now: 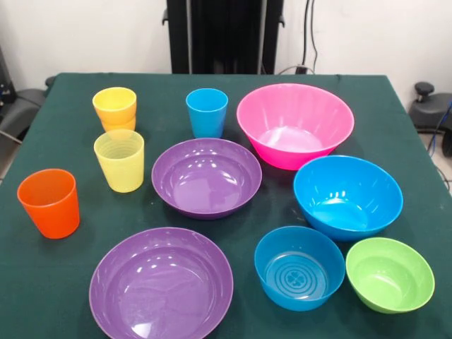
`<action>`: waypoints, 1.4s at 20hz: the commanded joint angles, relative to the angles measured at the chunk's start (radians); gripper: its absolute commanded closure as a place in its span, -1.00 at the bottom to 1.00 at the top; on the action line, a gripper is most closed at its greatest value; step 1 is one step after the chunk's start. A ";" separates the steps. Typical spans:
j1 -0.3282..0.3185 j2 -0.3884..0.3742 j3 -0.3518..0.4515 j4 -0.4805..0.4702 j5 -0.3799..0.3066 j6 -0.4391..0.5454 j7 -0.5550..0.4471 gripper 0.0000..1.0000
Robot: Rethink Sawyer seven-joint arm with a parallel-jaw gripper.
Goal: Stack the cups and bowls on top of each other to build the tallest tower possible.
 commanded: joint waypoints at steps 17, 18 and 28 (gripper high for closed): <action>0.010 0.237 0.117 0.234 0.025 -0.231 0.155 -1.00; 0.016 0.239 0.115 0.238 0.025 -0.236 0.159 -1.00; -0.002 0.368 0.137 0.245 0.017 -0.338 0.147 -1.00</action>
